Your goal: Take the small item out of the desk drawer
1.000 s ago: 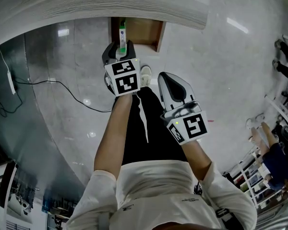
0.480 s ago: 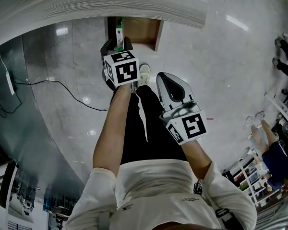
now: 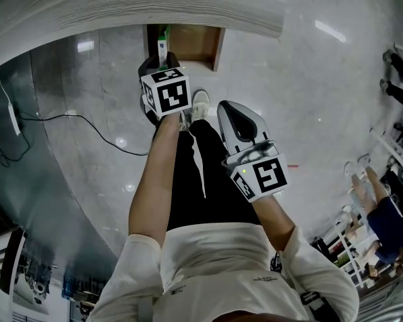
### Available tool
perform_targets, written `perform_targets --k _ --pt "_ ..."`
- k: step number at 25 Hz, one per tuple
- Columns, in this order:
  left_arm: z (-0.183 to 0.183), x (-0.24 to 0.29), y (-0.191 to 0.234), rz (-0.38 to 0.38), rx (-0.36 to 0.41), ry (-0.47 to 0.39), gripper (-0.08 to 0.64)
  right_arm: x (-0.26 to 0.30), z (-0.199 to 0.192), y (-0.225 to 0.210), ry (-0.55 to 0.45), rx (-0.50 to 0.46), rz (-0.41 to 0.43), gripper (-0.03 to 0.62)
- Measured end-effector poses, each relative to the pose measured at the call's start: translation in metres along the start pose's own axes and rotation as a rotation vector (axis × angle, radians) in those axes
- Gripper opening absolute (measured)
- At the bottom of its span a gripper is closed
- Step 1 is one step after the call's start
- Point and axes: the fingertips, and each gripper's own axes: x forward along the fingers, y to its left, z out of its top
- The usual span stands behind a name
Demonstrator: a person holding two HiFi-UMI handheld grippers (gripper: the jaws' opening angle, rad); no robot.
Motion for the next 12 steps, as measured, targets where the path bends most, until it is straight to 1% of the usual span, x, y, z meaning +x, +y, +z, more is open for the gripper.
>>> perform_targets --k 10,12 --pt "0.006 -0.028 -0.003 -0.015 -0.018 -0.045 0.101 -0.017 0.013 0.008 -0.041 -0.013 -0.021 0.031" --pt "0.007 -0.038 -0.004 -0.020 -0.011 -0.055 0.101 -0.022 0.016 0.012 -0.052 -0.018 -0.026 0.031"
